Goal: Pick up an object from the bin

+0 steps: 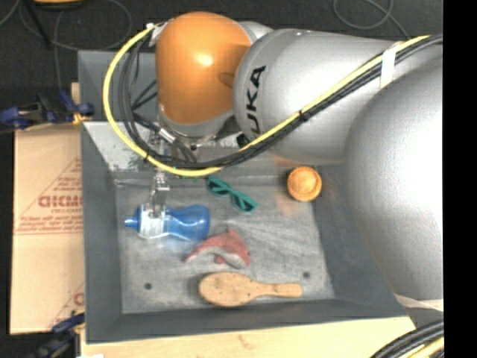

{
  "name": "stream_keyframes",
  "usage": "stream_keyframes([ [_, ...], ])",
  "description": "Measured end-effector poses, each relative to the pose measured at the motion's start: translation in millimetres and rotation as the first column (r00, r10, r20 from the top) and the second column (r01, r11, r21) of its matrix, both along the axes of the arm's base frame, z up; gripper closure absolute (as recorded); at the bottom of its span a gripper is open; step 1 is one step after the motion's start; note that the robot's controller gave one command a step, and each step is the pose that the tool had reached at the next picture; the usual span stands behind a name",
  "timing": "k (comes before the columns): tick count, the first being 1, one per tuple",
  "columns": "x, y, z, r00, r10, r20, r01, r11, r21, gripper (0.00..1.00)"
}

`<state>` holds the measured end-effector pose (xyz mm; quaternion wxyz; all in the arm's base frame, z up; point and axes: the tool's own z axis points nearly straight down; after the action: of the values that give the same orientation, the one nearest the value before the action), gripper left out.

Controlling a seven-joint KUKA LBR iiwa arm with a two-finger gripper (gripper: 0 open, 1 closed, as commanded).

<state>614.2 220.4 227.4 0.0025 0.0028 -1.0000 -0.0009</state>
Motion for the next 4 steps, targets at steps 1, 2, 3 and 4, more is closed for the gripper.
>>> stream_keyframes([
  [1,1.1,-1,4,1.000,-0.004,0.006,0.004,1.000,0.001,0.00],
  [2,-4.0,-2,-58,1.000,0.008,0.012,-0.008,1.000,0.003,0.00],
  [3,23.5,-5,-134,0.995,0.094,0.015,-0.094,0.995,0.018,1.00],
  [4,24.5,-5,-134,0.996,0.092,0.021,-0.092,0.996,0.019,1.00],
])
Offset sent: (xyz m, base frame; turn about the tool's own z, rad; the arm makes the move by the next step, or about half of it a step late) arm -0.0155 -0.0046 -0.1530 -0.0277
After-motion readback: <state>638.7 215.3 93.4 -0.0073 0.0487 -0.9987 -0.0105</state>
